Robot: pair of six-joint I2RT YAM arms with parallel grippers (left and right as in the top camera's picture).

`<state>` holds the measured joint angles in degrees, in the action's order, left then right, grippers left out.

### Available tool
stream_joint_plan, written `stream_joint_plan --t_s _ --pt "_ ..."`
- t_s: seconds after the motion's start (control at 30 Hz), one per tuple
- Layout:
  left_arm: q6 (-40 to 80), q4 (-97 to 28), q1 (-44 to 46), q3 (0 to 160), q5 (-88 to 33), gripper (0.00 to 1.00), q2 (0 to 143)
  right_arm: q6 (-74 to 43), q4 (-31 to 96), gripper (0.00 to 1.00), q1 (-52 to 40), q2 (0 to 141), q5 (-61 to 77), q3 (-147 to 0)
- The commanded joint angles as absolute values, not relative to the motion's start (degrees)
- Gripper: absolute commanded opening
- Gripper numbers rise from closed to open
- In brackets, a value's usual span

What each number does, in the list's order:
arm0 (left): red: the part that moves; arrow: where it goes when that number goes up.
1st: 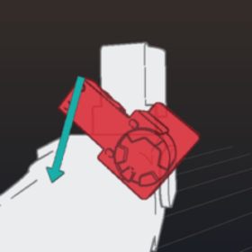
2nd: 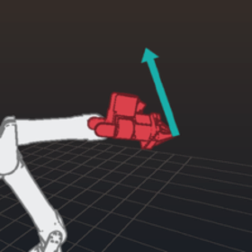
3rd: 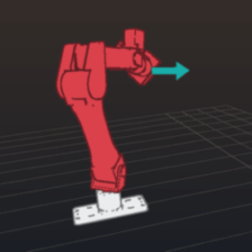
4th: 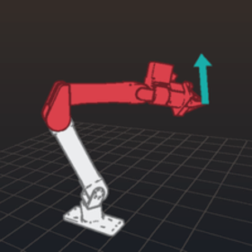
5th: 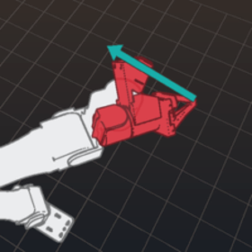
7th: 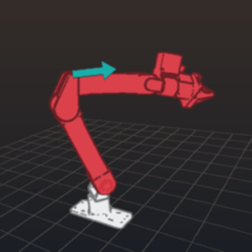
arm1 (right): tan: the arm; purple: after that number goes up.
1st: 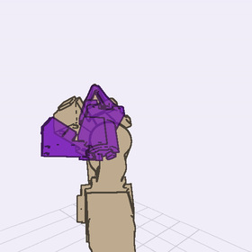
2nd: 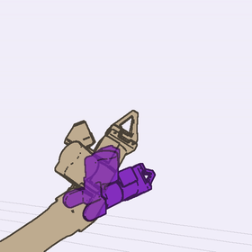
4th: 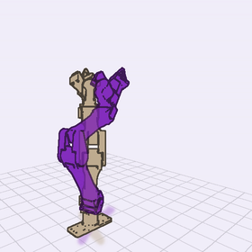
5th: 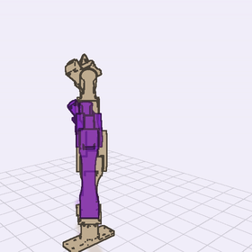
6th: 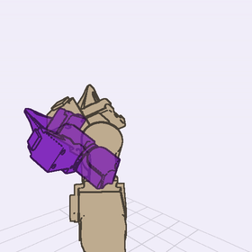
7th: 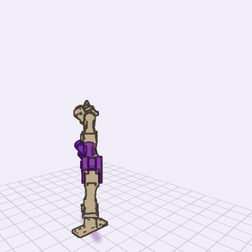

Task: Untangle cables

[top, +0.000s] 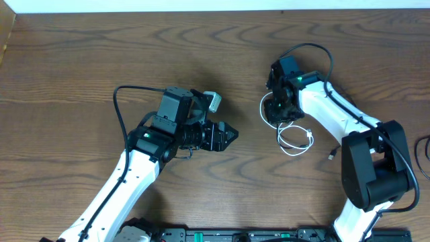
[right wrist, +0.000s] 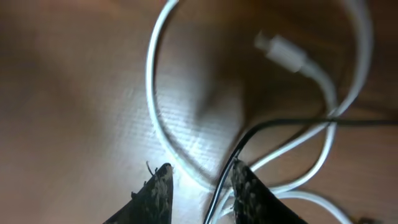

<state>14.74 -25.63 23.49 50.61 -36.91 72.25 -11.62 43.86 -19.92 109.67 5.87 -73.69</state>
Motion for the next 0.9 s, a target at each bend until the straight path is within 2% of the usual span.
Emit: stream_joint_plan --t_s 0.0,0.3,0.37,0.4,0.47,0.5,0.67,0.87 --pt "13.98 -25.93 23.55 51.48 -36.36 0.7 72.66 -13.91 41.25 0.27 -20.36 109.86 2.42 -71.24" --pt "13.96 -25.93 23.55 51.48 -36.36 0.7 72.66 -17.19 33.23 0.29 -20.36 109.86 0.38 -65.82" --pt "13.98 -25.93 23.55 51.48 -36.36 0.7 72.66 -18.09 32.14 0.26 -20.36 109.86 0.38 -64.86" --pt "13.98 -25.93 23.55 51.48 -36.36 0.71 72.66 -18.81 31.79 0.22 -20.36 109.86 0.38 -64.45" --pt "13.98 -25.91 23.55 51.48 -36.36 0.7 72.66 -19.66 31.24 0.04 -20.36 109.86 0.45 -63.72" --pt "13.98 -25.93 23.55 51.48 -36.36 0.7 72.66 -19.73 31.29 0.01 -20.36 109.86 0.6 -63.61" --pt "13.98 -25.93 23.55 51.48 -36.38 0.7 72.66 -19.73 31.73 0.01 -20.34 109.36 0.91 -63.66" --pt "13.98 -26.15 23.55 51.48 -36.38 0.7 72.66 -19.99 31.79 0.01 -18.02 104.31 7.92 -64.53"
